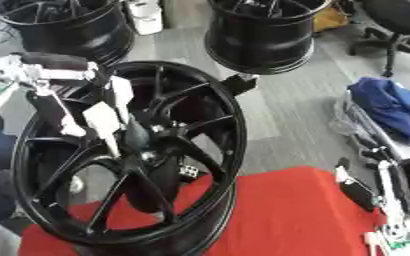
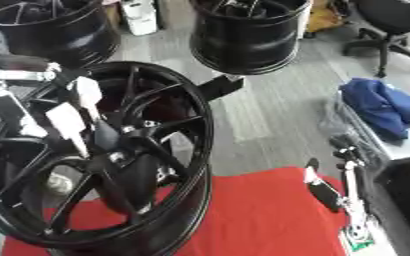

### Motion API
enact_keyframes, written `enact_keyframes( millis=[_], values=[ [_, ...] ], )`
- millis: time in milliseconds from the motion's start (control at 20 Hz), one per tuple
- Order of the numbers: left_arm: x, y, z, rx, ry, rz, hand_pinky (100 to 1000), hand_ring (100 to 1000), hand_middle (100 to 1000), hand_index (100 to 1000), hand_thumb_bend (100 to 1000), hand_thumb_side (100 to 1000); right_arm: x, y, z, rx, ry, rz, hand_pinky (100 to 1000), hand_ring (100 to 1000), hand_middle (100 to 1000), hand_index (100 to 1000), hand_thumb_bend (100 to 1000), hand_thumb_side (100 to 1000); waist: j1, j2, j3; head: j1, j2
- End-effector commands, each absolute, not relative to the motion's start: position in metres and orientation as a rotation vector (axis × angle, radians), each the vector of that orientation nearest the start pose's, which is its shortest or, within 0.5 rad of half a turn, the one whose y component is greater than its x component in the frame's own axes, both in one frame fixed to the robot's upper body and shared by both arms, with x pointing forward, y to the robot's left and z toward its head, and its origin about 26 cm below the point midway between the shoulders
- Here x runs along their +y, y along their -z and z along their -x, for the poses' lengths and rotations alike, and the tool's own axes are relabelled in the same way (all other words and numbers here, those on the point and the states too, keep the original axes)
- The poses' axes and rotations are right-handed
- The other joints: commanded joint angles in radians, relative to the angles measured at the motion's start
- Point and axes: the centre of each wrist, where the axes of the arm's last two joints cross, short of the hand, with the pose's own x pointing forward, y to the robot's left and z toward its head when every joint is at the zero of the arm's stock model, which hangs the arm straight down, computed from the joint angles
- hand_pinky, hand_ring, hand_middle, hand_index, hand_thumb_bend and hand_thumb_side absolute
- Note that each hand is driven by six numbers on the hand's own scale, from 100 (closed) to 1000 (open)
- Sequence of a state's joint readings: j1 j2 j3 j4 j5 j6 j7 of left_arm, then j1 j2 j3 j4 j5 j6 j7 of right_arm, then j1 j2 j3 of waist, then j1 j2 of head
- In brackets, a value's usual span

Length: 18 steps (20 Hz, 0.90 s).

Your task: Pull the pin out of the wheel hub.

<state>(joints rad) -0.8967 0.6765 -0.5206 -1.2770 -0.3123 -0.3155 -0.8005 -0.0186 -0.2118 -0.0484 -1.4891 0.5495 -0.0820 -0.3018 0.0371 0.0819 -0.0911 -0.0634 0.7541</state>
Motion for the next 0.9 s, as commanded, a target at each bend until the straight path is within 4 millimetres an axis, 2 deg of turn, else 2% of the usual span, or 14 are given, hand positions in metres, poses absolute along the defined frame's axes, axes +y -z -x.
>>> enact_keyframes(
  millis=[50, 150, 450, 900],
  values=[
    [0.251, -0.231, -0.433, -1.270, 2.218, -0.232, 715, 529, 514, 645, 401, 100, -0.314, 0.009, -0.281, -1.619, -0.379, 0.842, 743, 831, 1000, 889, 100, 263, -0.001, -0.008, -0.002, -0.001, -0.006],
    [0.252, -0.229, -0.433, -1.266, 2.216, -0.229, 702, 492, 470, 597, 367, 100, -0.315, 0.008, -0.281, -1.619, -0.378, 0.843, 743, 831, 1000, 889, 100, 263, -0.001, -0.008, -0.002, -0.002, -0.006],
    [0.259, -0.233, -0.434, -1.319, 2.128, -0.171, 660, 432, 391, 519, 373, 100, -0.315, 0.009, -0.281, -1.618, -0.377, 0.842, 743, 831, 1000, 889, 100, 263, -0.001, -0.009, -0.002, -0.002, -0.006],
    [0.274, -0.267, -0.420, -1.420, 2.012, -0.149, 655, 418, 376, 507, 381, 100, -0.316, 0.010, -0.280, -1.614, -0.375, 0.846, 743, 831, 1000, 889, 100, 264, 0.002, -0.013, 0.000, -0.003, -0.006]
  ],
)
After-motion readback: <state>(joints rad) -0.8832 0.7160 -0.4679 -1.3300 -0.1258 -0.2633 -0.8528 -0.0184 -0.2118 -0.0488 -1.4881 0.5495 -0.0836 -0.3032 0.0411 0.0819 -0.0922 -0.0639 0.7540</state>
